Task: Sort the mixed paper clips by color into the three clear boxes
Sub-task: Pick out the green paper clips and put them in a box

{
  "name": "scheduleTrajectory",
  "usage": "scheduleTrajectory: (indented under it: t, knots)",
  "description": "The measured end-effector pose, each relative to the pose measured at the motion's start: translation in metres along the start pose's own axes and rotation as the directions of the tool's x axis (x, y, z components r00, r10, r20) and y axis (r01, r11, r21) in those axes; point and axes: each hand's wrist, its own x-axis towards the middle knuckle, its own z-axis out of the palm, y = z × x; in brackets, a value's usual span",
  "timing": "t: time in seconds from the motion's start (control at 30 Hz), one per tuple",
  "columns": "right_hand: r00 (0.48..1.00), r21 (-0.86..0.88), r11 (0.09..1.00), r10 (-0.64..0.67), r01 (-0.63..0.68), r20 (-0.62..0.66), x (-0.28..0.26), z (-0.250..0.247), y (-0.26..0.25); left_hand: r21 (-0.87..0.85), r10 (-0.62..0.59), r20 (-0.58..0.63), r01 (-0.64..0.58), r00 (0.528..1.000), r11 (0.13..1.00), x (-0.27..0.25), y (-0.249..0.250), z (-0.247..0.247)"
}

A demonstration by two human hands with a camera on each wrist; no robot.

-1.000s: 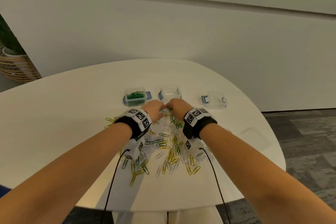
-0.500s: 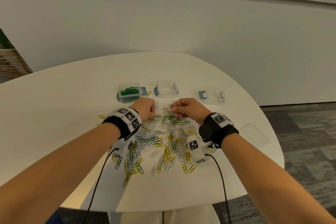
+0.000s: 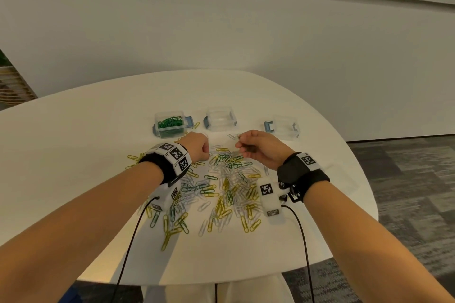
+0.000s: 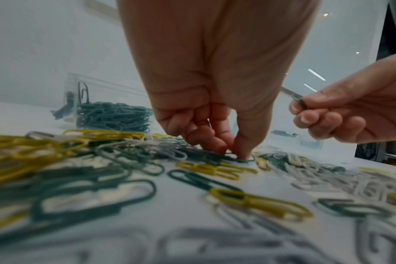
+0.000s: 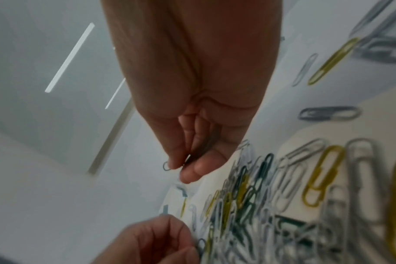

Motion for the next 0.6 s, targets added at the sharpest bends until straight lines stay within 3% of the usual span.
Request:
scheduleTrajectory:
  t: [0.07,0.13,0.17,0.2,0.23,0.3,0.33,0.37,0.4,0.43,0.47,0.5,0.53,0.6]
  knots:
    - [0.998,0.266,0.962,0.058,-0.064,0.028,-0.004,-0.004,-0.004,-0.084,-0.008,-0.042,0.004,0.999,0.996,-0.002,-0.002,-0.001]
    - [0.996,0.296,0.951,0.09,-0.09,0.011,-0.006,-0.008,-0.005,-0.288,-0.05,-0.081,0.024,0.995,0.957,-0.004,-0.001,-0.002]
    - [0.995,0.18,0.979,0.1,-0.093,-0.026,-0.006,-0.008,-0.004,-0.469,-0.098,-0.066,0.055,0.993,0.882,-0.005,0.001,-0.001]
    - [0.993,-0.009,0.995,0.098,-0.099,-0.072,-0.006,-0.008,-0.002,-0.669,-0.152,-0.018,0.101,0.988,0.736,-0.006,0.005,-0.001]
    - [0.99,-0.233,0.966,0.084,-0.109,-0.115,-0.005,-0.007,0.001,-0.831,-0.191,0.059,0.155,0.98,0.535,-0.007,0.011,0.0]
    - [0.987,-0.622,0.776,0.002,-0.104,-0.163,-0.002,-0.006,0.004,-0.947,-0.237,0.177,0.231,0.955,0.224,-0.005,0.018,0.001]
    - [0.987,-0.758,0.647,-0.057,-0.079,-0.152,0.0,-0.005,0.004,-0.947,-0.26,0.209,0.261,0.943,0.185,-0.002,0.021,0.0]
    - [0.986,-0.852,0.521,-0.11,-0.051,-0.127,0.001,-0.003,0.004,-0.934,-0.28,0.224,0.287,0.934,0.211,0.0,0.024,-0.001]
    - [0.983,-0.903,0.428,-0.149,-0.033,-0.107,0.002,-0.001,0.004,-0.885,-0.3,0.195,0.299,0.934,0.357,0.002,0.027,-0.001]
    - [0.98,-0.927,0.375,-0.172,-0.025,-0.096,0.002,0.002,0.005,-0.753,-0.294,0.145,0.298,0.945,0.586,0.004,0.028,-0.001]
    - [0.979,-0.94,0.34,-0.186,-0.019,-0.087,0.003,0.004,0.007,-0.517,-0.257,0.096,0.269,0.962,0.812,0.005,0.028,0.002]
    - [0.978,-0.952,0.307,-0.194,-0.014,-0.077,0.004,0.006,0.009,-0.278,-0.218,0.06,0.226,0.974,0.934,0.006,0.028,0.004]
    - [0.979,-0.962,0.271,-0.193,-0.009,-0.063,0.004,0.008,0.01,-0.119,-0.191,0.056,0.197,0.98,0.973,0.005,0.029,0.006]
    - [0.989,-0.98,0.197,-0.148,0.014,-0.016,0.004,0.01,0.008,-0.007,-0.158,0.077,0.159,0.984,0.987,0.002,0.027,0.01]
